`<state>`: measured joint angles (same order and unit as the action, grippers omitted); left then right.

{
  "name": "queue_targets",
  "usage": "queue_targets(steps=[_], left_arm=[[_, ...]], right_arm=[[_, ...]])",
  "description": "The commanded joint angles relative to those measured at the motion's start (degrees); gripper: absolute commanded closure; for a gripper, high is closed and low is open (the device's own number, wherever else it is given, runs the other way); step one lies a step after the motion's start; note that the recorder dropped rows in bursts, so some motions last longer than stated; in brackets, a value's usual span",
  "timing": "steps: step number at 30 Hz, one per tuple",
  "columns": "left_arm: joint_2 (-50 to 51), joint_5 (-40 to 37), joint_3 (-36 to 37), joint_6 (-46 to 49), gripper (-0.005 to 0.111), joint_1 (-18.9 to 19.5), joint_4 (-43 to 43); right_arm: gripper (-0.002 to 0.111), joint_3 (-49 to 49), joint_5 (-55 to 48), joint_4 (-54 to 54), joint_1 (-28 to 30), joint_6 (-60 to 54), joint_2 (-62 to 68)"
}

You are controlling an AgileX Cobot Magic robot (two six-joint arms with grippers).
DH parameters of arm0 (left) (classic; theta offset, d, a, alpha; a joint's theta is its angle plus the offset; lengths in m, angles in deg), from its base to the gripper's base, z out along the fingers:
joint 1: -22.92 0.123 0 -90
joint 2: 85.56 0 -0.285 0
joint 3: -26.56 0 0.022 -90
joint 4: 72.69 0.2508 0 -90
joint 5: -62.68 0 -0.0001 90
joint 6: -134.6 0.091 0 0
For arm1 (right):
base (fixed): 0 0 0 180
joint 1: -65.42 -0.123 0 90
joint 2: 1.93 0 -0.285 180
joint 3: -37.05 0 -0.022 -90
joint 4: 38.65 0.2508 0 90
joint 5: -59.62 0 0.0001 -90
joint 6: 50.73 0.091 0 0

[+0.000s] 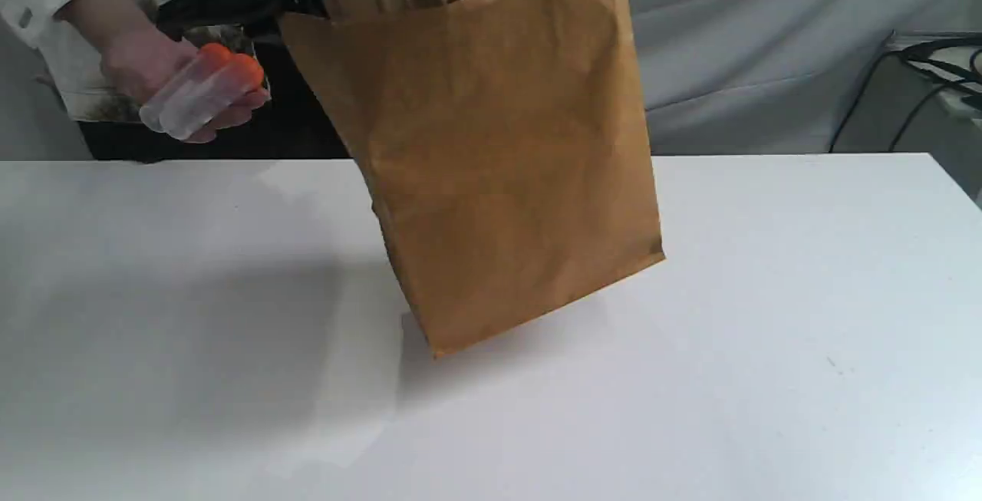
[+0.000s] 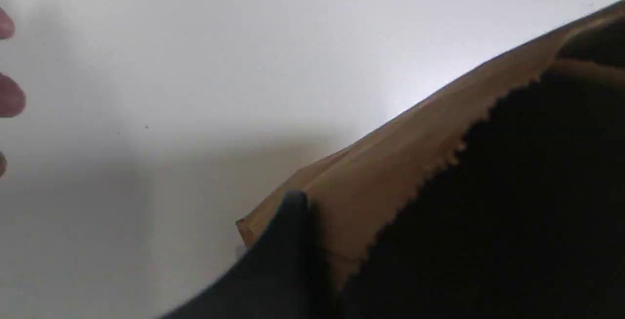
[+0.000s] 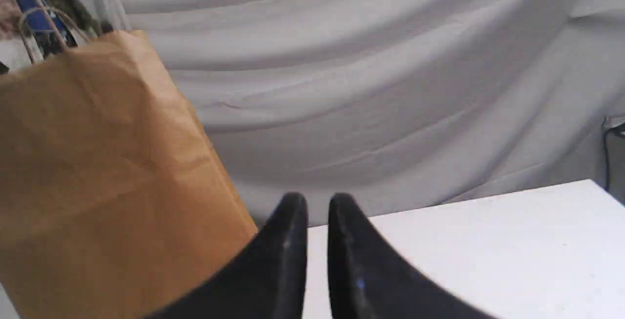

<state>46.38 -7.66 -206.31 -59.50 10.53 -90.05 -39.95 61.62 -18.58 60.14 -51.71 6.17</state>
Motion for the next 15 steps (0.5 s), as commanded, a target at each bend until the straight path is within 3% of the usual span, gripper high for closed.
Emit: queue_targets(steps=[1,4,15], left_arm=[[-0.8,0.4,0.4,-0.7,0.107,-1.4,-0.7],[-1.4,0.4,2.9,-0.7,0.107,-2.3,-0.9],[-8.6,0.4,18.9,2.6,0.107,-2.6,-0.3]], right_arm=[[0.099,-0.2,1.1,6.5,-0.2,0.4,-0.3],[0.099,-0.2,-0.5,11.3,-0.2,0.4,-0.3],[0.099,4.6,-7.5,13.0,-2.8,-1.9,-0.3]])
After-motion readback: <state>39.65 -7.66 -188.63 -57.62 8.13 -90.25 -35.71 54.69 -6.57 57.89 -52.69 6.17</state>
